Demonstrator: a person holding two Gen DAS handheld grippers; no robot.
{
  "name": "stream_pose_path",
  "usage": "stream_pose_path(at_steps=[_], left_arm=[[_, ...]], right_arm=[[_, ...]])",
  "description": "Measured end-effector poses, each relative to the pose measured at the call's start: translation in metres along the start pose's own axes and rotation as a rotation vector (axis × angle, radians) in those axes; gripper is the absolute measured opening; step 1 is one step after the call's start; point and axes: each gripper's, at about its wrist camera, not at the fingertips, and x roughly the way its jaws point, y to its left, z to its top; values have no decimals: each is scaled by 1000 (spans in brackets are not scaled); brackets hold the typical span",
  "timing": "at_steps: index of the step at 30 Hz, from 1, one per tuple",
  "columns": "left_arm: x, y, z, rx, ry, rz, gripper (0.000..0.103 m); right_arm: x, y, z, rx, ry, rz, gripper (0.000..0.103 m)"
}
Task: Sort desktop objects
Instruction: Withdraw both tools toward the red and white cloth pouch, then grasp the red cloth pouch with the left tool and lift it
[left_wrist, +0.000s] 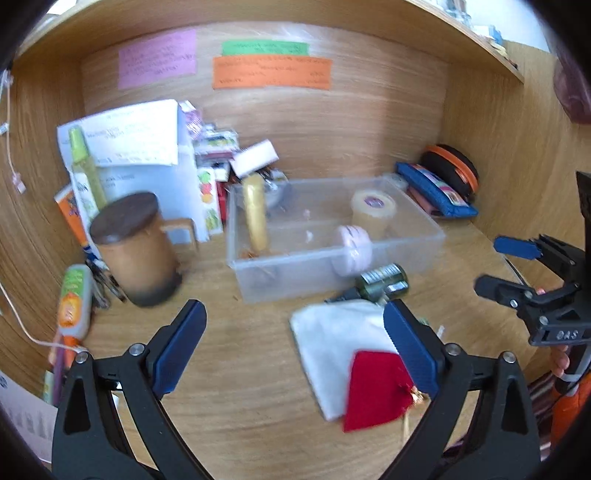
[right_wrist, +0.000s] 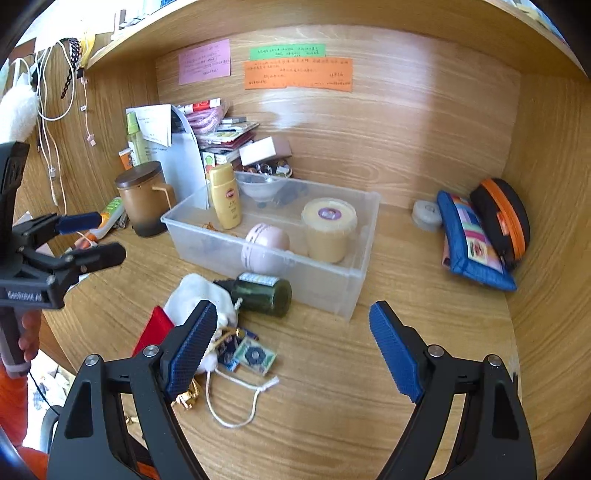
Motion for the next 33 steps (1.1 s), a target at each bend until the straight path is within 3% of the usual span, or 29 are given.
stream_pose_path(at_steps=[16, 21, 22, 23, 25, 29, 33], left_arm=[[30, -32, -48, -17, 140, -129, 98], [34, -41, -57, 23, 136, -120, 97], [33, -43, -57, 36, 132, -125, 90], [33, -45, -58, 51, 134, -133, 76], [37, -48, -59, 67, 154, -159, 65], [39, -50, -59, 62, 159, -198, 55], [41, -52, -58, 70, 160, -234, 48]], right_arm=[[20, -6, -40, 35, 90, 14, 83], [31, -7, -49, 41, 124, 30, 83], [35, -6, -51, 38, 134, 37, 83], [37, -6, -52, 36, 140, 44, 83], [42, -5, -53, 36, 152, 68, 83], [53, -1, -54, 38, 170, 102, 80], [60, 5, -51, 6, 174, 105, 65]])
